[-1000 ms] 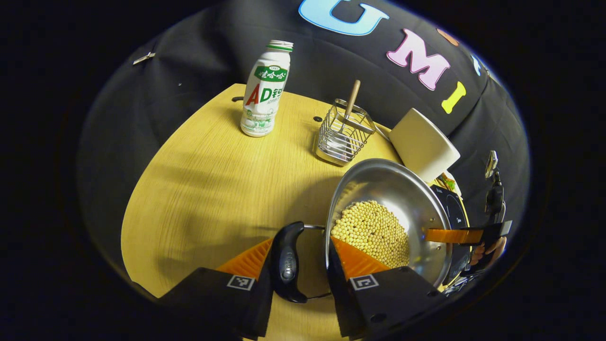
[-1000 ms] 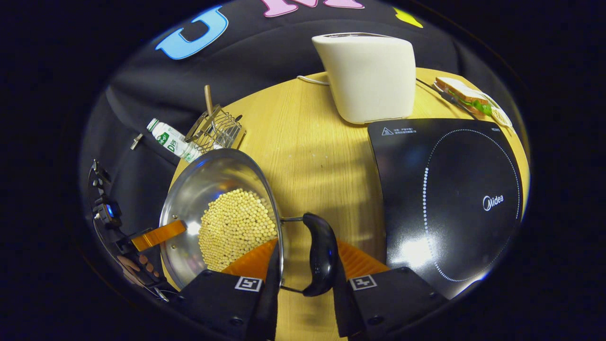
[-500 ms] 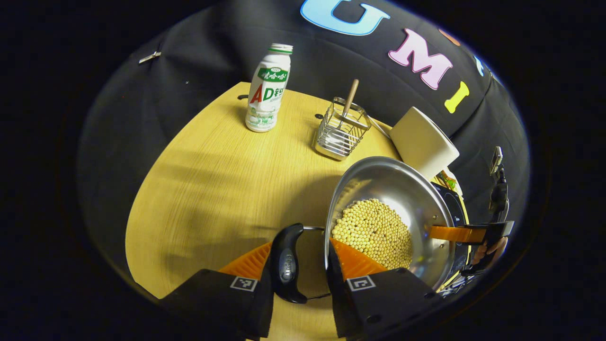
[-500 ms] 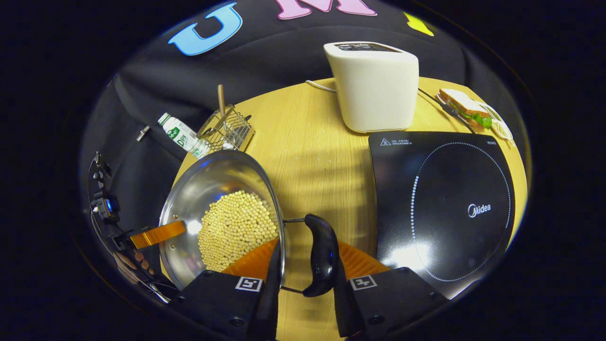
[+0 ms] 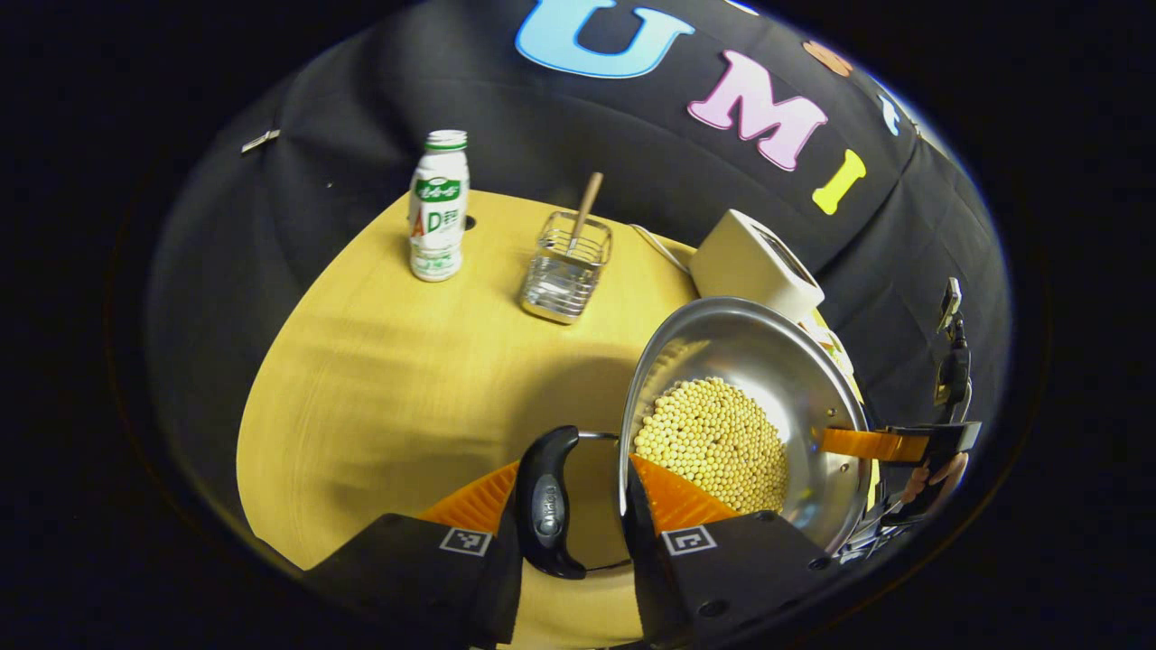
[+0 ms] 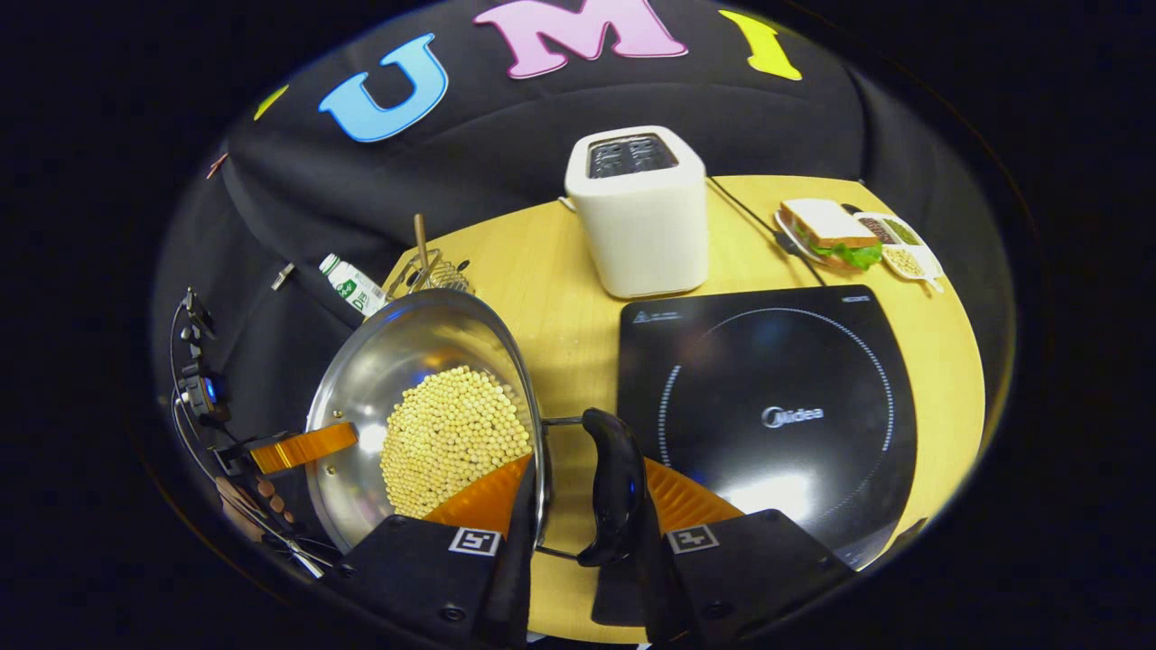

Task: First push the handle of the pot to place it horizontally, then grasp the pot with both hands and set it on the induction cooktop.

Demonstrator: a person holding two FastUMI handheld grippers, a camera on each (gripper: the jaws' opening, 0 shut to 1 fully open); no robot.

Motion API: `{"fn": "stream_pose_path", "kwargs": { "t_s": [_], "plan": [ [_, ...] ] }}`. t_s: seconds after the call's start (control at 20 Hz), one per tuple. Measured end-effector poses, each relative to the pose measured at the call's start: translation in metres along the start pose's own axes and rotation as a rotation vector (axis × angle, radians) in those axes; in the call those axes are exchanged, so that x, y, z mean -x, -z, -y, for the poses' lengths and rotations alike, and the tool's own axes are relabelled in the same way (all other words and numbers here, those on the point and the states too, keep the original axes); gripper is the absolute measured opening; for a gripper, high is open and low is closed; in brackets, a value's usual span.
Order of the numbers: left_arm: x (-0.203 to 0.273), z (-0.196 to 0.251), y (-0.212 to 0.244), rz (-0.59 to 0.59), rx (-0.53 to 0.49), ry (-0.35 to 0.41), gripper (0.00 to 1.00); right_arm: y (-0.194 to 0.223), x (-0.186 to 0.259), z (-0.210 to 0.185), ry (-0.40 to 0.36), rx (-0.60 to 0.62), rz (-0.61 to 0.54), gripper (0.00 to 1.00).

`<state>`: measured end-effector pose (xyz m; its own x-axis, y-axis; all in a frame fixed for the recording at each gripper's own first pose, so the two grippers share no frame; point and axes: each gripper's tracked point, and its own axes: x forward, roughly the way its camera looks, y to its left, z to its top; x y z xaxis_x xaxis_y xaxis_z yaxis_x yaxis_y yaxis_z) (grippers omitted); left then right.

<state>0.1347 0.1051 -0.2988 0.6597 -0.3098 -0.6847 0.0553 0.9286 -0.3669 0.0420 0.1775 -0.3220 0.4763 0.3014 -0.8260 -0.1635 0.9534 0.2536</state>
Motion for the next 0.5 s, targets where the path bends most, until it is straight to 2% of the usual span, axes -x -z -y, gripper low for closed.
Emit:
{"fn": "stream_pose_path", "kwargs": {
  "t_s": [0.15, 0.2, 0.25, 0.3, 0.5],
  "plan": [
    [-0.007, 0.038, -0.007, 0.002, -0.025, 0.017, 0.54, -0.009, 0.017, 0.033, 0.019, -0.019, 0.016, 0.52],
    [-0.011, 0.052, -0.008, 0.001, -0.031, 0.022, 0.54, -0.012, 0.022, 0.044, 0.024, -0.026, 0.015, 0.47],
    [-0.015, 0.067, -0.010, 0.001, -0.033, 0.029, 0.54, -0.016, 0.027, 0.057, 0.030, -0.034, 0.019, 0.47],
    [-0.019, 0.081, -0.012, 0.000, -0.034, 0.037, 0.54, -0.020, 0.032, 0.070, 0.036, -0.039, 0.024, 0.51],
    [-0.039, 0.137, -0.013, -0.006, -0.043, 0.061, 0.54, -0.037, 0.047, 0.121, 0.058, -0.056, 0.041, 0.51]
  ]
}}
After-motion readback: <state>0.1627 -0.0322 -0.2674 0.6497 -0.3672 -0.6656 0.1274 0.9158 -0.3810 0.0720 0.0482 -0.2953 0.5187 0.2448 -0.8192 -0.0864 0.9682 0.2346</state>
